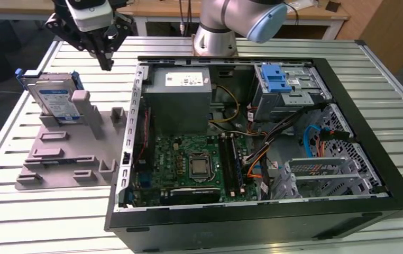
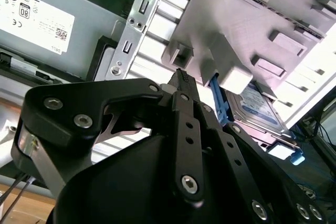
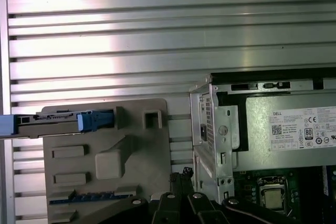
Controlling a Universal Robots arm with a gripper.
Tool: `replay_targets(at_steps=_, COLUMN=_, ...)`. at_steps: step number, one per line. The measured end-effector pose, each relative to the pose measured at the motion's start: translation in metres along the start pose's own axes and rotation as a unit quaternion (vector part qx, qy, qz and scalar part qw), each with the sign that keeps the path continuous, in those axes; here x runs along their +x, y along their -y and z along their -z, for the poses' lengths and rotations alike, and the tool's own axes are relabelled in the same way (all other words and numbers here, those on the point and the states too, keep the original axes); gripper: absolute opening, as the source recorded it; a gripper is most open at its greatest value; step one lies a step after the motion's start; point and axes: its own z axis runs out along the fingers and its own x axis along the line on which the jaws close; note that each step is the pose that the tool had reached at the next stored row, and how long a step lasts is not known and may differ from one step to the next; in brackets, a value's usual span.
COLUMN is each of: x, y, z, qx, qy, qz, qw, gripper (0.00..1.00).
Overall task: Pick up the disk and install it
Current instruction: 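Reach for the disk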
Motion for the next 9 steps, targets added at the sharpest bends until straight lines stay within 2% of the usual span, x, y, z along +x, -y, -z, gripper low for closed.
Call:
replay_targets(at_steps=4, x=0.0067, y=-0.0004, z=-0.0001, qx=0.0000, qy=0.0000, qz=0.000, qw=1.0000, gripper=0.11)
replay_targets(at_steps=9, x=0.0185, y=-0.0015, z=-0.0004, qx=0.0000, qy=0.0000, qz=0.000, qw=1.0000, gripper=0.11)
